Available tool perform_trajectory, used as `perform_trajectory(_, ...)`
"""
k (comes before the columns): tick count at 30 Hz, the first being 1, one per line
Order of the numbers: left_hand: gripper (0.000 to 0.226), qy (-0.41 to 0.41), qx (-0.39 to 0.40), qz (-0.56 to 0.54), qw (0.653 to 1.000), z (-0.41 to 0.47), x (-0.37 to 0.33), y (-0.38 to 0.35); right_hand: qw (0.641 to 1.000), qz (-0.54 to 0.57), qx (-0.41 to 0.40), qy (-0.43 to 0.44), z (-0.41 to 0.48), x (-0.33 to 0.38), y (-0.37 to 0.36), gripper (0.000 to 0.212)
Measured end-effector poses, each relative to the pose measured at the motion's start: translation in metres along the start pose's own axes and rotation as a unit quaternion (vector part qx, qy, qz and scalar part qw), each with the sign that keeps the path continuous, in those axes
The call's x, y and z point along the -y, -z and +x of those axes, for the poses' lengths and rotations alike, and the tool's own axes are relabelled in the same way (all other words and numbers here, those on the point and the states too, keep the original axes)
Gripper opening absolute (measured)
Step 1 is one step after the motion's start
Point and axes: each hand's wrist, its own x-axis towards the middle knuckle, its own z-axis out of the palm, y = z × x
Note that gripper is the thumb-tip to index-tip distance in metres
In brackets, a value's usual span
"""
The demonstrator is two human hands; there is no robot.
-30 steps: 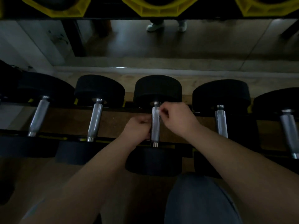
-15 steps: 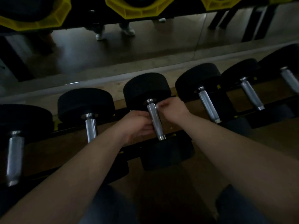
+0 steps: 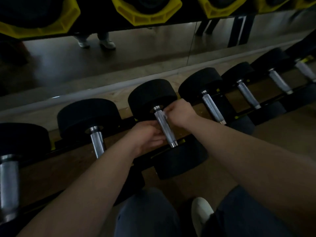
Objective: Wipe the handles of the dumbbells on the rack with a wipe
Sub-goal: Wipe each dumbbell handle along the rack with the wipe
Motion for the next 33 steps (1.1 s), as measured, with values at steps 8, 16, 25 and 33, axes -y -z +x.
perform_trajectory(8,0.039,0.007,-0.027,-0.005,1.000,0.009,-0.003,-0.006,0.954,-0.215,0.203,0.045,-0.018,-0.012,0.011,0.020)
perform_trajectory(16,0.044,0.023,-0.063,-0.007,0.998,0.020,-0.002,-0.010,0.997,0.053,0.053,0.034,0.018,-0.028,-0.011,0.017)
perform_trajectory(25,0.050,0.029,-0.059,0.015,0.998,0.023,-0.002,-0.007,0.898,-0.221,0.364,0.112,0.014,-0.045,0.015,0.007)
perform_trajectory(33,0.038,0.016,-0.080,0.057,0.995,0.024,-0.006,-0.010,0.989,0.090,0.054,0.106,0.035,-0.032,0.000,0.018)
